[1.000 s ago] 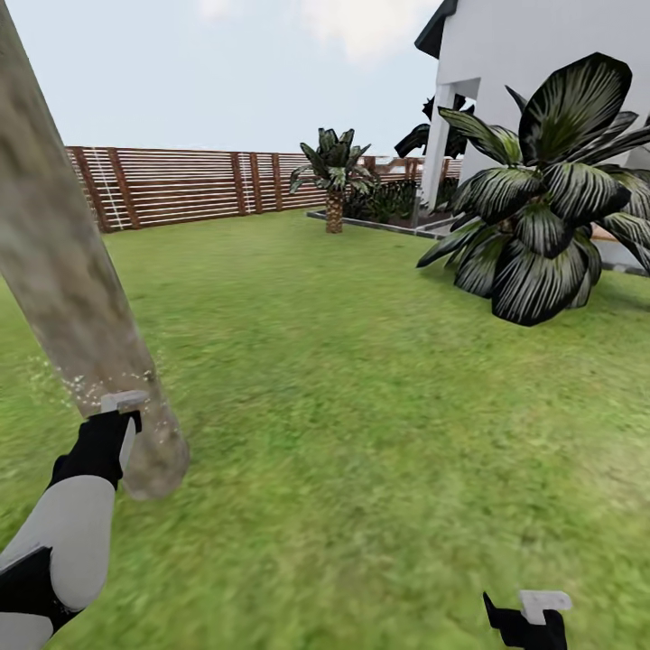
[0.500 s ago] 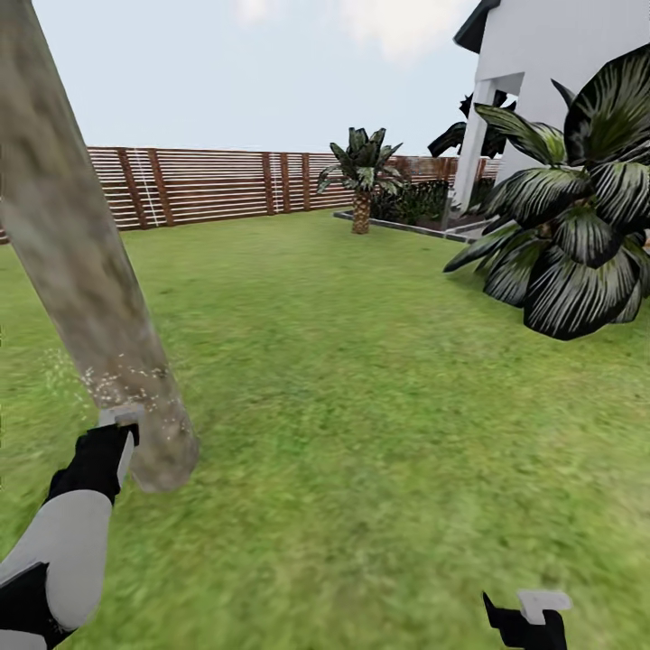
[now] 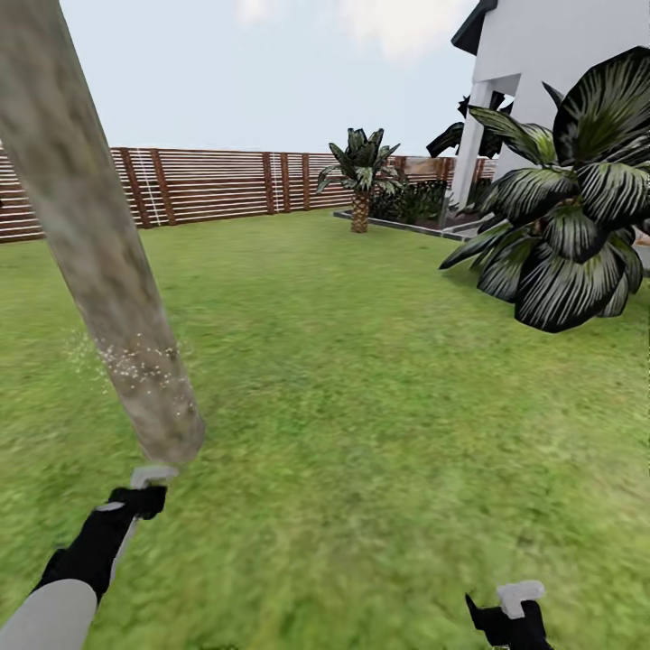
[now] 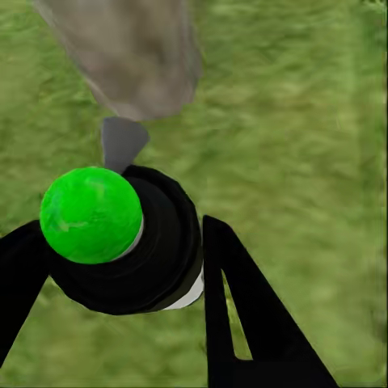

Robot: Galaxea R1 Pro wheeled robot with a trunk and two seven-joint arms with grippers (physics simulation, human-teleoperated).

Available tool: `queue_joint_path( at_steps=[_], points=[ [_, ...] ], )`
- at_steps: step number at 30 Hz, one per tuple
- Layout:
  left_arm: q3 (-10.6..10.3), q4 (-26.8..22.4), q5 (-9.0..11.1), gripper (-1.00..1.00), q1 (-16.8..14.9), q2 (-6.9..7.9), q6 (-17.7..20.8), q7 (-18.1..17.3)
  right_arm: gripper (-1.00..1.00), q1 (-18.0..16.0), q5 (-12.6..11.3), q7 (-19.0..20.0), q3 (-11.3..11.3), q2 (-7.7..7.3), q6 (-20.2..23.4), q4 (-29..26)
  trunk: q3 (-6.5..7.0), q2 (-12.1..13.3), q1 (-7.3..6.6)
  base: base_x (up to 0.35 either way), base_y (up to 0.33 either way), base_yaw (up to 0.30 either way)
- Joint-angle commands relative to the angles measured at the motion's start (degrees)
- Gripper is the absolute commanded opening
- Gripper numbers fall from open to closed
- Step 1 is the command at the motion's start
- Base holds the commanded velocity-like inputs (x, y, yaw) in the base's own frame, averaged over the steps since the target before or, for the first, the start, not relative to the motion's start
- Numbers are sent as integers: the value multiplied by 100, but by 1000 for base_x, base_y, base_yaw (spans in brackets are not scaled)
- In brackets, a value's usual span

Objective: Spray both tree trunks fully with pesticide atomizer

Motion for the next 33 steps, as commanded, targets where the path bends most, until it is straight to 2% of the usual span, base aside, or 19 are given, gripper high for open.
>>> queue_joint_path(
  at_steps=[1,2,3,4,5,6,7,8,10,12,13,17,21,26,33],
  points=[
    [-218,-14,-109,-100,94,11,-90,-382,100,-9,119,47,363,9,-23,-2,-4,-3,-4,-160,0,0],
    [-495,-9,-211,-100,163,21,-156,-690,100,-12,172,49,793,25,-15,-1,-4,-3,-4,-82,0,0],
    [-923,-7,-452,-100,211,23,-205,-1090,100,-10,211,54,1423,83,-9,-1,-4,-3,-4,-34,0,0],
    [-1443,-6,-752,-100,235,7,-230,-1554,100,-14,234,57,2259,196,2,-7,-4,-3,-4,-11,0,0],
    [-1735,-5,-869,-100,239,-5,-236,-1823,100,-25,241,66,2740,230,11,-8,-4,-3,-4,-6,0,0],
    [-2363,11,-965,-100,245,-12,-242,-2393,100,-45,245,156,3625,266,29,-25,-4,-3,-4,-2,0,0],
    [-2782,52,-990,-100,245,-7,-252,-2727,100,-55,246,385,4092,278,35,-44,-4,-3,-4,0,0,0],
    [-3509,153,-1008,-100,244,-4,-310,-3278,100,-106,246,1185,4575,288,38,-137,-4,-3,-4,0,0,0],
    [-3896,186,-1013,-100,245,-25,-415,-3662,100,-200,236,1882,4702,291,39,-413,-4,-3,-4,0,0,0],
    [-4137,194,-1020,-100,244,-25,-537,-4032,100,-235,232,2353,4735,290,38,-587,-4,-3,-4,0,0,0],
    [-4212,196,-1025,-100,244,-18,-569,-4202,100,-249,227,2459,4741,286,34,-657,-4,-3,-4,0,0,0],
    [-4339,212,-1039,-100,257,-151,-697,-4157,100,-380,208,2584,4762,417,30,-785,-4,-3,-4,0,0,0],
    [-4207,151,-1053,-100,259,-201,-721,-4158,100,-510,205,2456,4765,547,40,-843,-4,-3,-4,0,0,0],
    [-4139,196,-1036,-100,261,-210,-882,-4158,100,-654,198,2594,4765,710,48,-1005,-4,-3,-4,0,0,0],
    [-4127,223,-869,-100,258,-220,-1108,-4155,100,-776,-33,2818,4765,937,48,-1232,-4,-3,-4,0,0,0]
  ],
)
